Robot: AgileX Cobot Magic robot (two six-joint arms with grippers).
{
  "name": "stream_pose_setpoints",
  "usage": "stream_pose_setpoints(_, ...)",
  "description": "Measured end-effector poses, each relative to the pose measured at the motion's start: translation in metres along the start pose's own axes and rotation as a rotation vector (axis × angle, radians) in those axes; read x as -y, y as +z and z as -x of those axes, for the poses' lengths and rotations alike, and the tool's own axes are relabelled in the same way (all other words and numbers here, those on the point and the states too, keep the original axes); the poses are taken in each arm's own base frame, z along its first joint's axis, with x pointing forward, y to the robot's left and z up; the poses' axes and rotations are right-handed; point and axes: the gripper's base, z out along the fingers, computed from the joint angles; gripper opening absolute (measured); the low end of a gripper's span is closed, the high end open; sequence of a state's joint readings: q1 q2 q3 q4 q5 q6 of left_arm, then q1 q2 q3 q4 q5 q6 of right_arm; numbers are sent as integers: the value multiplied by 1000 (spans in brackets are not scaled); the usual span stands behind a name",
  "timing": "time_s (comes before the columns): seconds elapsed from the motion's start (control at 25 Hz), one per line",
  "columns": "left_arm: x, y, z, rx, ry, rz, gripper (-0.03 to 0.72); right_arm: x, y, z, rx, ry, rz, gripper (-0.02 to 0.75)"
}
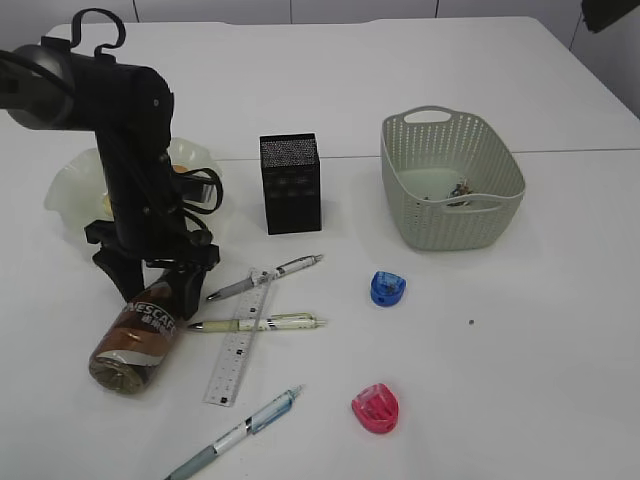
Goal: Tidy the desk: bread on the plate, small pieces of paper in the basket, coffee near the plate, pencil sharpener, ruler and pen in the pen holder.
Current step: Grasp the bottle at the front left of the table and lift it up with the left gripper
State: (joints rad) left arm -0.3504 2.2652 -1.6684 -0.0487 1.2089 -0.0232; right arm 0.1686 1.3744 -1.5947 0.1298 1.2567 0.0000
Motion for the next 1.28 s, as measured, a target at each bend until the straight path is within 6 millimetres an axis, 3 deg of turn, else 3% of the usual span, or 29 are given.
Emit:
stream_pose_setpoints(0.56, 0, 0, 0, 0, -1, -2, 528, 0, 0, 0, 0, 0, 0, 478)
stream_pose_setpoints(0.88, 0, -1, 0, 4, -5, -4, 308, 0, 0, 0, 0, 0, 0, 478)
stream_pose_setpoints(1.28, 1, -1, 1, 4, -8, -5, 257, 0, 0, 0, 0, 0, 0, 478)
